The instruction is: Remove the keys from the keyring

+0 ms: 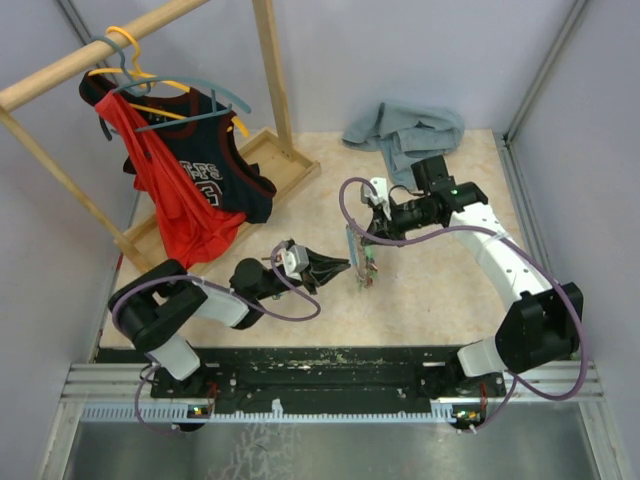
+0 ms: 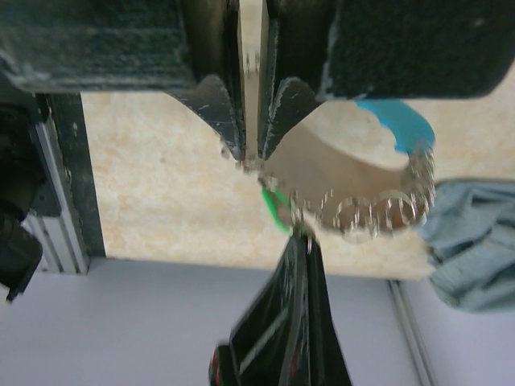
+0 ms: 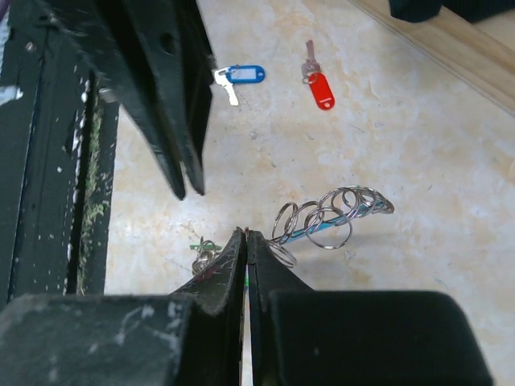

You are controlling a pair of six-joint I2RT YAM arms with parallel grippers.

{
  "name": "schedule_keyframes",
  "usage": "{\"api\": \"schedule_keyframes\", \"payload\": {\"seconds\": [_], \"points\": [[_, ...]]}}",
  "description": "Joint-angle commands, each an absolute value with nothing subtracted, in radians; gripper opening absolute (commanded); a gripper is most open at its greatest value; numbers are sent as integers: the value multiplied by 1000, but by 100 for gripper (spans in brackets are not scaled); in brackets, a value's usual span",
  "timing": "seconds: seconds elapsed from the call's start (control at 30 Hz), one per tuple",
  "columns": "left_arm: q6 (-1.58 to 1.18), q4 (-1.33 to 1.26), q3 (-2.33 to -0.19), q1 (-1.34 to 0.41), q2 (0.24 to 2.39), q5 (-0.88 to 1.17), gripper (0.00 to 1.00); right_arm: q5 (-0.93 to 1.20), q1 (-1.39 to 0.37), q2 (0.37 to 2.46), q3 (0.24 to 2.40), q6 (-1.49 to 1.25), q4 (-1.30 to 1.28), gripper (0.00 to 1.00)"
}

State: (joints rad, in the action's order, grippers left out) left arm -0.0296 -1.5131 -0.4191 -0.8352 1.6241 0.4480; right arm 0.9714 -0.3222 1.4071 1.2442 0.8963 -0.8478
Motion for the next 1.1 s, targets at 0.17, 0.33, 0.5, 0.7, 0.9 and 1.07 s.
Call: {"api": "schedule_keyframes", "payload": {"seconds": [0.17,0.33,0.5,0.7,0.9,1.07], "points": [[25,-1776,-376,-869,1671,355,18,1117,-316,1419,1415,1250,-1094,0],[76,-1789,-370,-897,1671,322,22,1130,-320,1430,1409,1234,-1078,0],[111,-1790,-383,-917,1672,313,22,1135,-331,1434,1383,1216,-1046,0],[138,-1790,-400,-932,1678,274,21,1132,-341,1440,1369,1213,-1039,0],[142,-1790,-433,-936,1691,260,18,1123,-351,1446,1354,1191,-1016,0],[148,-1790,-443,-938,1701,242,17,1113,-367,1453,1343,1180,-1005,0]]}}
